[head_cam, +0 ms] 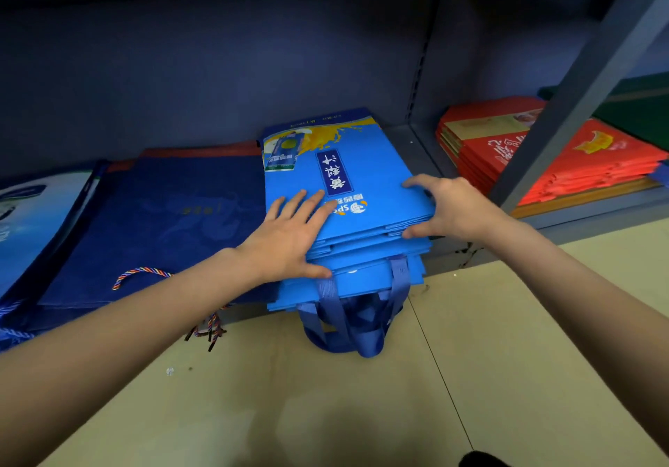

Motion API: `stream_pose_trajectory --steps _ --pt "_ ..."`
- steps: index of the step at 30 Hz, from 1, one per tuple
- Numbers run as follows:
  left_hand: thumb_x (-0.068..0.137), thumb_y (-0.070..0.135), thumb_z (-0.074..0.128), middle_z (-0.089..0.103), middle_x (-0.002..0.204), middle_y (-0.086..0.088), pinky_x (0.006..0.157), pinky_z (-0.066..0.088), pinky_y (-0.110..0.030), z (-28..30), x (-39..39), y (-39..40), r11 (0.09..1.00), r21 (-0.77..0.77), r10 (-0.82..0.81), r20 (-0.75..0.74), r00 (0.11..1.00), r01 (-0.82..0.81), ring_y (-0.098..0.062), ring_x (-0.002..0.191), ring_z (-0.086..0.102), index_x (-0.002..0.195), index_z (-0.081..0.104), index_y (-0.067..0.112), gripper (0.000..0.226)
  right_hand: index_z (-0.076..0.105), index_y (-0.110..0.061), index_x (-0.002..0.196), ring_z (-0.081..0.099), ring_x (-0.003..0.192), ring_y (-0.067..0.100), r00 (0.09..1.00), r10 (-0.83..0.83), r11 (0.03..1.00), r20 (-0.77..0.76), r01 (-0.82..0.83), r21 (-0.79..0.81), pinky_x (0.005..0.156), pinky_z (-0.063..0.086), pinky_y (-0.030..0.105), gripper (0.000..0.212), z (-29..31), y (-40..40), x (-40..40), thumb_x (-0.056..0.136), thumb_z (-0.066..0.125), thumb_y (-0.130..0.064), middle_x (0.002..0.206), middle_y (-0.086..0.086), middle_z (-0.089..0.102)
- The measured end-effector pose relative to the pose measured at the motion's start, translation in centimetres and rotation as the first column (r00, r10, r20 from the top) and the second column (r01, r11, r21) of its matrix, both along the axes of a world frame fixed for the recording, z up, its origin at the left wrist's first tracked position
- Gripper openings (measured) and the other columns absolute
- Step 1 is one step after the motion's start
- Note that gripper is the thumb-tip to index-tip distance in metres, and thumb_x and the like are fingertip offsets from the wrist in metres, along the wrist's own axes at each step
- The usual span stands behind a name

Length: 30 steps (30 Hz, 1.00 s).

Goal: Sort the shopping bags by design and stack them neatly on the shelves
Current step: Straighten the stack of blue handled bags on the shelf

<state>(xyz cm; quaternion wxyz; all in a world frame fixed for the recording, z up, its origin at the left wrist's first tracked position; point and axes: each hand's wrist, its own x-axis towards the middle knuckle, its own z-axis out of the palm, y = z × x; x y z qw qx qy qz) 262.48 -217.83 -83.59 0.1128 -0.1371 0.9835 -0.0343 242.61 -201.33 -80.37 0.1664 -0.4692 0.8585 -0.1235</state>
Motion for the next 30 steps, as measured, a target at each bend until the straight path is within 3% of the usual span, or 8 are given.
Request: stream_pose_trajectory --steps 10,14,17,19,21,24,26,30 --pt "0.083 0.065 0.05 -0.006 0.159 -0.003 0.117 0.001 -0.048 -0.4 -1.0 0.1 1.0 -0.013 -0.005 0.098 0.995 0.006 -0.026 0.146 0.0 0.151 -0.006 0.024 0.097 0.034 -0.023 0.14 0.052 0.111 0.025 1.0 0.022 0.999 0.02 -0.023 0.024 0.088 0.045 0.036 0.079 -2.9 0.0 0.8 0.075 0.077 -0.033 0.123 0.007 0.056" --pt "0.087 0.063 0.045 -0.001 0.159 0.0 0.117 0.007 -0.038 1.1 -0.1 -1.5 0.996 -0.02 -0.09 0.083 0.992 0.092 -0.022 0.146 0.004 0.151 -0.001 0.028 0.086 0.022 -0.028 0.145 0.038 0.125 0.025 0.985 0.111 0.987 0.136 -0.125 0.099 0.102 0.037 0.038 0.089 -2.9 0.3 0.2 0.075 0.078 -0.03 0.137 0.006 0.04" --pt "0.092 0.061 0.037 -0.001 0.159 -0.001 0.116 0.009 -0.033 2.1 0.7 -2.2 0.987 -0.08 -0.133 0.099 0.986 0.141 -0.021 0.146 0.005 0.151 -0.002 0.025 0.08 0.016 -0.027 0.147 0.026 0.133 0.024 0.984 0.176 0.982 0.035 -0.178 0.07 0.11 0.028 0.039 0.094 -2.6 0.3 0.4 0.075 0.077 -0.033 0.147 0.003 0.023" --pt "0.092 0.061 0.033 0.015 0.158 -0.007 0.114 0.02 -0.034 2.6 1.0 -2.2 0.976 -0.138 -0.164 0.03 0.986 0.166 -0.023 0.143 0.022 0.151 0.012 0.018 0.076 0.016 -0.025 0.148 0.02 0.135 0.024 0.978 0.193 0.981 -0.075 -0.191 0.043 0.112 0.025 0.039 0.094 -2.4 0.0 0.8 0.075 0.075 -0.037 0.148 0.004 0.018" --pt "0.083 0.055 0.034 0.053 0.136 -0.015 0.097 0.046 -0.039 3.3 0.9 -2.0 0.964 -0.162 -0.219 -0.034 0.975 0.211 -0.026 0.118 0.058 0.136 0.048 0.008 0.072 0.018 -0.023 0.148 0.013 0.137 0.025 0.963 0.193 0.981 -0.188 -0.191 0.028 0.111 0.021 0.04 0.093 -2.2 -0.4 1.3 0.075 0.074 -0.042 0.15 0.006 0.014" --pt "0.078 0.047 0.037 0.07 0.109 -0.012 0.079 0.055 -0.041 3.6 1.0 -2.5 0.942 -0.216 -0.294 -0.163 0.942 0.256 -0.024 0.091 0.07 0.112 0.067 0.004 0.062 0.034 -0.017 0.143 0.017 0.137 0.027 0.93 0.205 0.968 -0.306 -0.239 -0.076 0.108 0.023 0.04 0.083 -1.6 -0.6 1.5 0.074 0.075 -0.038 0.151 0.007 0.021" --pt "0.081 0.049 0.04 0.066 0.118 -0.009 0.089 0.051 -0.039 3.7 0.9 -2.5 0.946 -0.215 -0.288 -0.209 0.934 0.244 -0.021 0.1 0.067 0.12 0.063 0.007 0.061 0.044 -0.017 0.138 0.032 0.133 0.025 0.933 0.199 0.956 -0.3 -0.252 -0.149 0.104 0.03 0.037 0.071 -0.8 -0.8 1.4 0.076 0.075 -0.032 0.145 0.004 0.037" --pt "0.08 0.065 0.052 0.028 0.152 0.009 0.111 0.017 -0.033 3.7 0.6 -2.6 0.993 -0.013 -0.119 -0.127 0.985 0.118 -0.015 0.136 0.03 0.148 0.023 0.027 0.083 0.045 -0.025 0.137 0.045 0.126 0.02 0.934 0.215 0.967 -0.284 -0.244 -0.07 0.095 0.041 0.036 0.057 0.1 -1.3 1.6 0.085 0.064 -0.037 0.139 -0.007 0.046"
